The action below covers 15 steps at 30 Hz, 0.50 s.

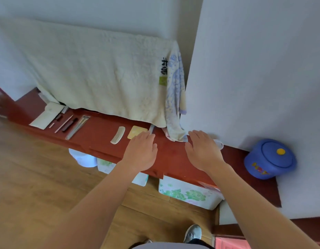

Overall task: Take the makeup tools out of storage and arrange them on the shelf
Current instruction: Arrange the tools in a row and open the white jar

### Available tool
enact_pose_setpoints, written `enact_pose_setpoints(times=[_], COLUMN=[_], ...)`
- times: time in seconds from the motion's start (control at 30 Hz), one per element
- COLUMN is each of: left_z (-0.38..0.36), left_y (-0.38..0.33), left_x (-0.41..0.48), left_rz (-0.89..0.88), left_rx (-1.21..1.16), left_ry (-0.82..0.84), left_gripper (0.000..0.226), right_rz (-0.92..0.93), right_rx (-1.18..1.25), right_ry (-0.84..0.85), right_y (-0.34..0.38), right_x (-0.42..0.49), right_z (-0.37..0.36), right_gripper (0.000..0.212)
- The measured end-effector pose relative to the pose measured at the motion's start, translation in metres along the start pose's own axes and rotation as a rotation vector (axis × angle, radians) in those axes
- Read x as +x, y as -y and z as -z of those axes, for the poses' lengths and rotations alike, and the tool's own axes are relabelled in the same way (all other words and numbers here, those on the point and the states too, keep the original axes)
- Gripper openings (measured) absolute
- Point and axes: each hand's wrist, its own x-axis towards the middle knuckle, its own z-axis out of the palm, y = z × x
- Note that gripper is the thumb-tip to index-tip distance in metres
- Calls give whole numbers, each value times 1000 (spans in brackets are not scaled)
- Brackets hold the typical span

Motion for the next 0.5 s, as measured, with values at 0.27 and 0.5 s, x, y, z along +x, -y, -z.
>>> enact_pose_setpoints(times=[0.27, 0.5], left_z=[16, 34], left_y=[63, 91], left_x=[-48, -63], left_rz=[155, 372], left_rx=[7, 3], left_ry=[-63, -73], left_gripper=[39, 50], right_rz=[128, 312], right_rx=[122, 87], right_ry=[-47, 9], right_y=[70, 112], right_x=[11, 44], right_z=[-20, -28], right_gripper=[39, 45])
